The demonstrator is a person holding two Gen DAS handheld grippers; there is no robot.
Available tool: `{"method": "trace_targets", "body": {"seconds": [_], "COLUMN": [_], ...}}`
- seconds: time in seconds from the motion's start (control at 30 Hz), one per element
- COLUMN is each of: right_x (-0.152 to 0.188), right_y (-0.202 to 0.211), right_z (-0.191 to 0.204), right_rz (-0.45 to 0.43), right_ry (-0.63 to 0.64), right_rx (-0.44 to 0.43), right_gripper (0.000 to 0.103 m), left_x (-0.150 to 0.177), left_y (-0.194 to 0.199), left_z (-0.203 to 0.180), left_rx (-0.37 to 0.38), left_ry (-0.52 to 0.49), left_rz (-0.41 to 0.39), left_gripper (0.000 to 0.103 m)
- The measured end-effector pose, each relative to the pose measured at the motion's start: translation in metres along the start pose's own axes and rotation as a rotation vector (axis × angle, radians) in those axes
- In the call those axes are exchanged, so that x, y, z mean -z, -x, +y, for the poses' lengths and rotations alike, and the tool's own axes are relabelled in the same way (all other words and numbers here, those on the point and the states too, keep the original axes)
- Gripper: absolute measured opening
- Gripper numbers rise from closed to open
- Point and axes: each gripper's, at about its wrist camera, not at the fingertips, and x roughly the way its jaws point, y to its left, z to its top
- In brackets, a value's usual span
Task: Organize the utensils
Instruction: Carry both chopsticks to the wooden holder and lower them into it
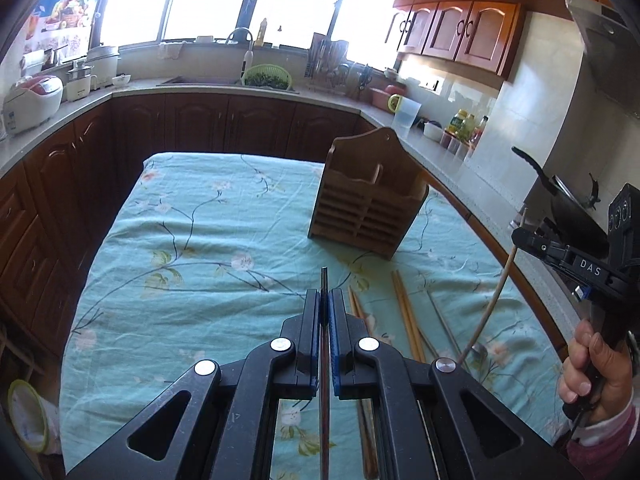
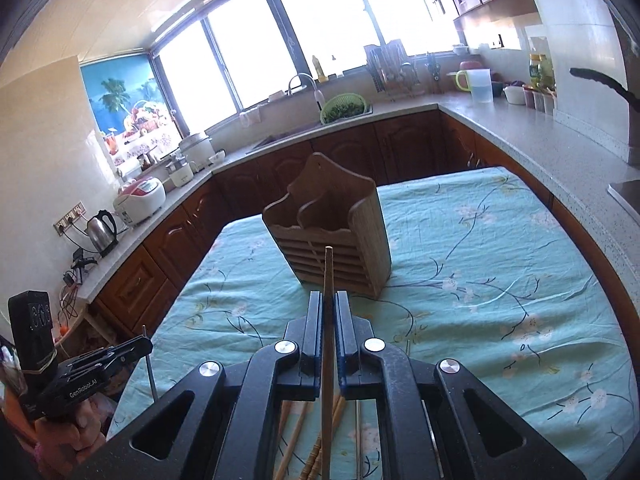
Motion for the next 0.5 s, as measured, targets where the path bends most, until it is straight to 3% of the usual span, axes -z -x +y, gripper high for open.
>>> {"method": "trace_targets", "body": {"seconds": [0.23, 0.5], "right_x": [-0.022, -0.030], "right_y": [0.017, 0.013], "right_z": [0.006, 0.001], "right_rz": [-0.080, -0.101], "right_ry": [0.019, 0.011], "right_rx": [-0.002, 0.000], "right_gripper": [0.005, 0.005], "left_x": [-0.016, -0.027], "left_y": [0.028, 0.024], "left_z": [0.004, 0.007], "left_rx": [-0.008, -0.006], "left_ry": [0.029, 0.052], "left_rz": [-0.101, -0.144], "left_gripper": [0.003, 0.003]}}
